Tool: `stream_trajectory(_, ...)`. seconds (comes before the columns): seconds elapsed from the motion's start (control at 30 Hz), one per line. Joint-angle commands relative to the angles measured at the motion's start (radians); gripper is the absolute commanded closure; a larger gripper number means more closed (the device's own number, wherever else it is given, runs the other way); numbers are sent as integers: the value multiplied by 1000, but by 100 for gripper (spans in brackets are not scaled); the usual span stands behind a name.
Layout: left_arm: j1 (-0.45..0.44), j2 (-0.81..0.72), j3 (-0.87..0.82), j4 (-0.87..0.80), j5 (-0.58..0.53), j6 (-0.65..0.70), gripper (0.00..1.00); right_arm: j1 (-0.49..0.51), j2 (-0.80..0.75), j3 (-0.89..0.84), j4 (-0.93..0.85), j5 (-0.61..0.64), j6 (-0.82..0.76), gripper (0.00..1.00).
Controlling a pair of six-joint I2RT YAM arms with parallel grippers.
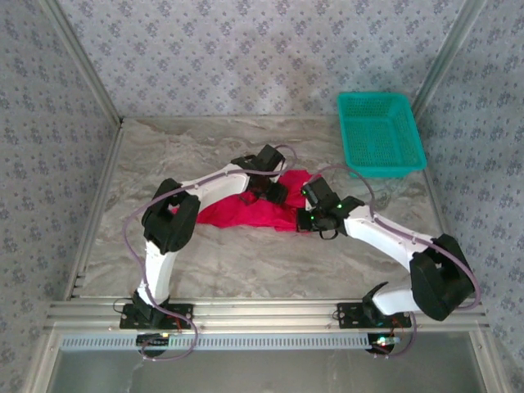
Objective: Fold the inside-out t-shirt
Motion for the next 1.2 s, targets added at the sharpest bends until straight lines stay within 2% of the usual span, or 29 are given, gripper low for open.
stream_trajectory(0.0, 8, -49, 49, -114, -121, 94, 42, -19, -23, -18, 3, 18, -3, 100)
stream_trajectory(0.1, 7, -48, 39, -150, -118, 114, 32, -36, -15, -13, 0, -1, 2, 100)
stream_trajectory(0.23, 7, -26, 11, -126, -67, 101, 33, -40, -15, -18, 14, -3, 12, 100)
stream_trajectory(0.27, 7, -17, 9, -126, -61, 99, 38, -40, -13, -18, 15, -4, 15, 100)
stream_trajectory(0.3, 8, -8, 9, -125, -58, 97, 49, -41, -10, -18, 16, -5, 17, 100)
stream_trajectory(0.43, 43, -17, 24, -97, -40, 70, 100, -43, -10, -20, 11, 3, 19, 100)
stream_trajectory(0.6, 121, -92, 103, -102, -6, 21, 100, -54, 2, -42, 24, 26, 31, 100)
stream_trajectory(0.73, 203, -161, 128, -69, 69, -60, 100, -53, 30, -87, 47, 28, 73, 100)
stream_trajectory(0.93, 263, -274, -27, 50, 134, -140, 100, -37, 69, -153, 97, 5, 119, 100)
stream_trajectory(1.13, 255, -299, -172, 135, 194, -180, 100, 2, 51, -38, 9, 20, 78, 100)
stream_trajectory(1.17, 251, -299, -193, 146, 197, -184, 100, 11, 45, -8, 8, 24, 74, 92)
